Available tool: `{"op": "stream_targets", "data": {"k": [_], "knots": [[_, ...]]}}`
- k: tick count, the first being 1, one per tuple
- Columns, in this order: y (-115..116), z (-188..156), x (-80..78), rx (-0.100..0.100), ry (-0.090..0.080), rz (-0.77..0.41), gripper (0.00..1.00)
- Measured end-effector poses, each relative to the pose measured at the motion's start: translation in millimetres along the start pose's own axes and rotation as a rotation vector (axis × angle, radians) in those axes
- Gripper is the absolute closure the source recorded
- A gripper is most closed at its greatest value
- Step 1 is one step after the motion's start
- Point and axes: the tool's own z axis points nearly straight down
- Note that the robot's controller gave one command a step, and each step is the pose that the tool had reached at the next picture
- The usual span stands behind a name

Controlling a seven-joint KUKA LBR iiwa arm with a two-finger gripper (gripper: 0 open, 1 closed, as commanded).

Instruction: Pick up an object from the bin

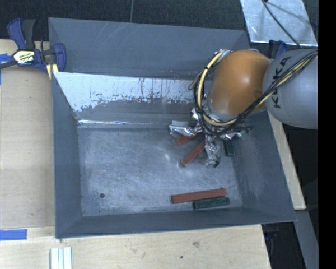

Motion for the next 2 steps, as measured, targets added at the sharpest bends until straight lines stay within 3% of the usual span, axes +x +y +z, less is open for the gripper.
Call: {"op": "stream_targets", "data": {"k": [1, 2], "knots": [[-1, -3, -0.7, -0.001, -0.001, 0.004, 1.00], [-7, -170, 9.1, 0.004, 0.000, 0.034, 1.00]]}}
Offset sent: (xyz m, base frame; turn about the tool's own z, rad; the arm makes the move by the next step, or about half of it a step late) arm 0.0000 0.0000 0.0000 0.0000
